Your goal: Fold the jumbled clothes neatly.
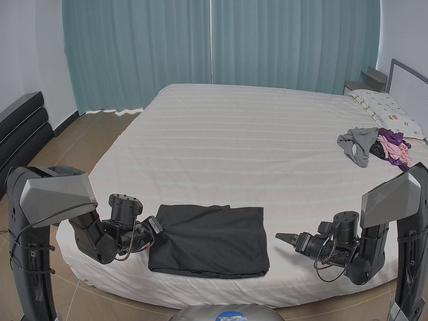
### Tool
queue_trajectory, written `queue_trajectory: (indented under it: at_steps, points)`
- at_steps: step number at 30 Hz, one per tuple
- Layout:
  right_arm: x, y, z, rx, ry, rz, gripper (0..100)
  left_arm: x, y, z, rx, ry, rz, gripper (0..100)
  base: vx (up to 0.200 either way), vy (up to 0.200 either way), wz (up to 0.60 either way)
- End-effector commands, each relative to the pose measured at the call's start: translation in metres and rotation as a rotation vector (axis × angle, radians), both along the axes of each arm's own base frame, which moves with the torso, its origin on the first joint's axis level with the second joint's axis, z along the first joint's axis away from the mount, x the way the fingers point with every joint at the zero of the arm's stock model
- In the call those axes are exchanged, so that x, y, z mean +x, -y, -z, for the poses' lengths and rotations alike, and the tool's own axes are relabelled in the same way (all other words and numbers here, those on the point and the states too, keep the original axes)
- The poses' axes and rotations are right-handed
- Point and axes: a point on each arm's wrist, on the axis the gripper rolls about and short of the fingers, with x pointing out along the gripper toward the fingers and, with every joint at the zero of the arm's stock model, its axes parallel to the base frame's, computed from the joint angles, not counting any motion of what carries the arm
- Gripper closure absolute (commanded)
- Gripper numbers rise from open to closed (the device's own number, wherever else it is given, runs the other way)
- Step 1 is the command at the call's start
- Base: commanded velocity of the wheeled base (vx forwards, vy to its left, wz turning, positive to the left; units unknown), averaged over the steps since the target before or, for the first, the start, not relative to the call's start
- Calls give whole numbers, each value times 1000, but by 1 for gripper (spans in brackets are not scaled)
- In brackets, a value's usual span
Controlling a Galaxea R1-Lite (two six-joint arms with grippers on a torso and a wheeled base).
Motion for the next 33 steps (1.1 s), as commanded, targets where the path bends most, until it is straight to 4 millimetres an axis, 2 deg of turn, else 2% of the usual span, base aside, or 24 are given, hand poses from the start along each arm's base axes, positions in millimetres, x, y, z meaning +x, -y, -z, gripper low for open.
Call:
queue_trajectory:
  at_steps: [1,16,24,25,28,33]
  points:
    - [1,0,-1,4,10,-1,0,1,-2,0,-1,2,-4,0,0,0,0]
    - [-1,-4,0,2,9,-12,0,8,-10,-3,-25,19,-49,0,0,0,0]
    - [-1,-4,0,-7,14,6,0,11,-28,-12,-62,29,-123,0,0,0,0]
    - [-1,-3,-1,-14,15,14,0,14,-36,-16,-81,42,-148,0,0,0,0]
    - [-1,-2,-3,-17,23,28,0,15,-44,-27,-125,60,-179,0,0,0,0]
    - [-4,-2,-2,-36,15,46,0,6,-52,-38,-186,56,-211,0,0,0,0]
